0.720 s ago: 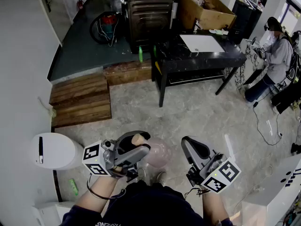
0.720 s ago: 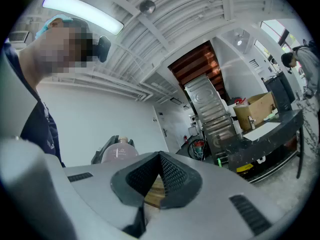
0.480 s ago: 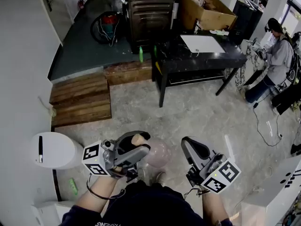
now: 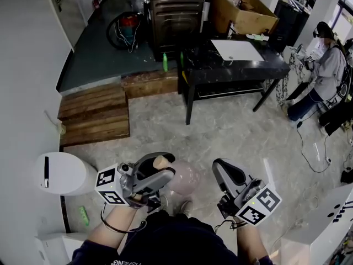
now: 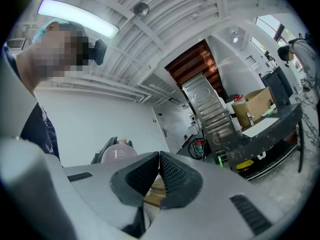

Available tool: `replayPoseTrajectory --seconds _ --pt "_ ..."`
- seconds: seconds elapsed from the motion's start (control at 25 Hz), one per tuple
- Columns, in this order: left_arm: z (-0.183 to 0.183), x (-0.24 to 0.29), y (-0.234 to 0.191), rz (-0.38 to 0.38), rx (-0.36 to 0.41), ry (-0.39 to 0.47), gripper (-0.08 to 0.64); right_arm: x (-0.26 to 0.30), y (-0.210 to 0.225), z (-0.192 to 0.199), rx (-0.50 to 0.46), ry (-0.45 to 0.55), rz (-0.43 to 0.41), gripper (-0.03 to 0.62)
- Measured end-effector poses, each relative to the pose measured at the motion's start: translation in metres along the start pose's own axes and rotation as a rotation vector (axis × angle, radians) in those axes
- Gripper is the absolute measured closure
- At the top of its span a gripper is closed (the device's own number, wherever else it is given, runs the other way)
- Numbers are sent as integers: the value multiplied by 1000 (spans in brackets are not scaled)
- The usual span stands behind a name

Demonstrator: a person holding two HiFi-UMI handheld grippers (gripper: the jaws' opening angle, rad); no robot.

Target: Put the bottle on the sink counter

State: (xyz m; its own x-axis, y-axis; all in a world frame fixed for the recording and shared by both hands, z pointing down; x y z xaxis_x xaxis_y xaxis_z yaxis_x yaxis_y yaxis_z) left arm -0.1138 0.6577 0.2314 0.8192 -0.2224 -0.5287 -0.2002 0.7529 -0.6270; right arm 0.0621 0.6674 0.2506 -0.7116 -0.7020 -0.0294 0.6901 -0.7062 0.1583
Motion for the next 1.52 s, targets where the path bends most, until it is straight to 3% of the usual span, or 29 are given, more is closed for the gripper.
replayPoseTrajectory --seconds 0.76,1.16,1.52 --pt "38 46 -24 -41 5 19 422 -41 57 -1 51 18 -25 568" --pt "14 56 -61 -32 8 30 422 -12 89 1 50 4 -32 568" --pt "-42 64 -132 -22 -6 21 422 53 146 5 58 -12 -4 568"
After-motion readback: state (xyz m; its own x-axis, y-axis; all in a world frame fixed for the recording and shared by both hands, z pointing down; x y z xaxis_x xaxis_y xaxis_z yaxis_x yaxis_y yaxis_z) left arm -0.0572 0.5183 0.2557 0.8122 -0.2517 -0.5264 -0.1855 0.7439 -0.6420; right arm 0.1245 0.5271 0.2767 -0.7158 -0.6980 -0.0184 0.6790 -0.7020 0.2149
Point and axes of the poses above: the fingertips, and each gripper's own axes: x forward along the fingers, y to its right, z out of its underside, the point moved 4 cm from there along -x, backward along the fingers, and after that the axes turned 12 degrees about -x, right-handed, at the moved point
